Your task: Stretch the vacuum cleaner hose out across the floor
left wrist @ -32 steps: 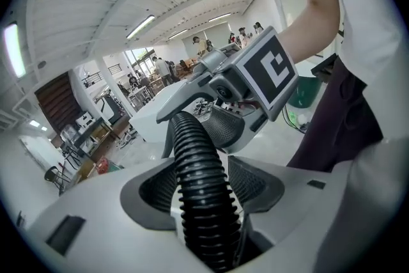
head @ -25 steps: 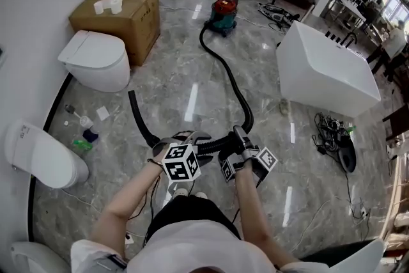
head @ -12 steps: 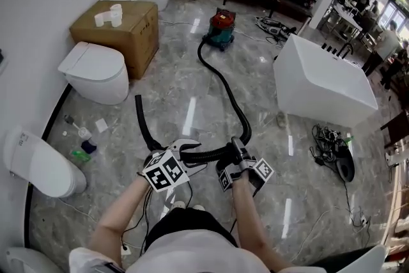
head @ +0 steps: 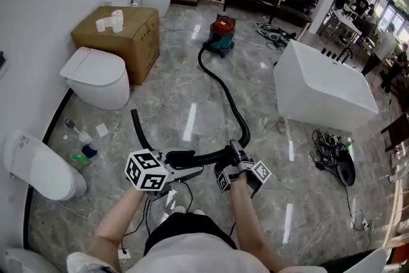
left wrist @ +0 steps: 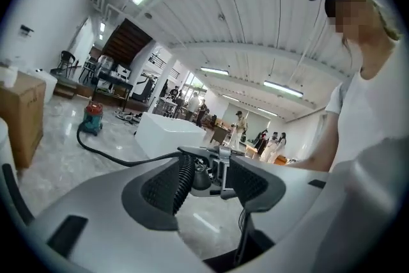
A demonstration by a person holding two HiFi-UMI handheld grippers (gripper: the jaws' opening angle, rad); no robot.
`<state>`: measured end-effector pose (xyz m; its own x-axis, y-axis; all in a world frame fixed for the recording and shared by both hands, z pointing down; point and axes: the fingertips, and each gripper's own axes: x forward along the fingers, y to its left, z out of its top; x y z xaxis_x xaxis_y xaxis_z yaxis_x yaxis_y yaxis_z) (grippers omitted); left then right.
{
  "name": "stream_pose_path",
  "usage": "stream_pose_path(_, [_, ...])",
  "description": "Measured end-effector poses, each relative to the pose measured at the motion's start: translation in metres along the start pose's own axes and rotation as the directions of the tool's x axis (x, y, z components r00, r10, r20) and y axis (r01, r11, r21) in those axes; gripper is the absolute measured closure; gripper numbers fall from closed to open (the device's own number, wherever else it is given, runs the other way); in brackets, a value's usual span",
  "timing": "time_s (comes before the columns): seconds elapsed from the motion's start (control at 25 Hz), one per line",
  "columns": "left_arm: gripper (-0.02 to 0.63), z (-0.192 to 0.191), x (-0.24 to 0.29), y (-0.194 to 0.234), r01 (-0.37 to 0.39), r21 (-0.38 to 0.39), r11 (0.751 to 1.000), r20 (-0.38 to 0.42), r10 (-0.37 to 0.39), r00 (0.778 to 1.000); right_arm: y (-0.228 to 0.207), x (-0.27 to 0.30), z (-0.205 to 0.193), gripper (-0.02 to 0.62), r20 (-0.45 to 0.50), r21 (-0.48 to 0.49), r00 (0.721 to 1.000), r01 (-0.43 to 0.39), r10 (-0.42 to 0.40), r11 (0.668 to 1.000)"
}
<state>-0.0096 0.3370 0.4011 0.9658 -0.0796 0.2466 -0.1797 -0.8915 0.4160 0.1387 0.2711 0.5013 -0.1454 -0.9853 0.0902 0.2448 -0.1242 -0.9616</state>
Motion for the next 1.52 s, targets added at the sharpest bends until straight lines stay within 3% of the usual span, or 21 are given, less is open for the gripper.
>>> stream_pose_path(0.44, [0.356,-0.01,0.001,-0.004,0.043,-0.16,0.986,0.062,-0.033,0.998,0.011,0.022,-0.014,0.419,0.045,0.134,0.998,-0.048,0.043,0.99])
stream_pose_path(0.64, [0.356,-0.019,0.003,0.011,-0.002,-0.241,0.971,0.08,0.022,0.997,0.018,0.031,-0.019,0.419,0.04,0.166,0.997,-0.074,0.069,0.983])
stream_pose_path(0.8, [0.356,-0.036,0.009,0.034,-0.07,-0.393,0.917,0.105,0.12,0.987,0.024,0.033,-0.021,0.419,0.042,0.162,0.996,-0.091,0.085,0.983])
stream_pose_path(0.92, [0.356,-0.043,0.011,0.043,-0.045,-0.517,0.855,0.156,0.146,0.977,0.027,0.033,-0.022,0.419,0.041,0.16,0.994,-0.102,0.096,0.982])
stream_pose_path(1.2, [0.356,-0.011,0.011,0.052,0.112,-0.631,0.767,0.39,0.19,0.901,0.032,0.034,-0.032,0.419,0.013,0.163,0.995,-0.104,0.104,0.981])
stream_pose_path(1.32, [0.354,-0.004,0.01,0.057,0.122,-0.657,0.744,0.436,0.243,0.866,0.034,0.033,-0.037,0.419,0.005,0.161,0.994,-0.109,0.11,0.981])
stream_pose_path(1.44, [0.345,0.0,0.004,0.067,0.128,-0.681,0.721,0.485,0.314,0.816,0.035,0.033,-0.041,0.419,-0.005,0.161,0.994,-0.11,0.113,0.981])
stream_pose_path(1.52, [0.327,0.002,0.0,0.072,0.167,-0.712,0.683,0.515,0.345,0.785,0.036,0.033,-0.044,0.419,-0.008,0.165,0.993,-0.115,0.118,0.98])
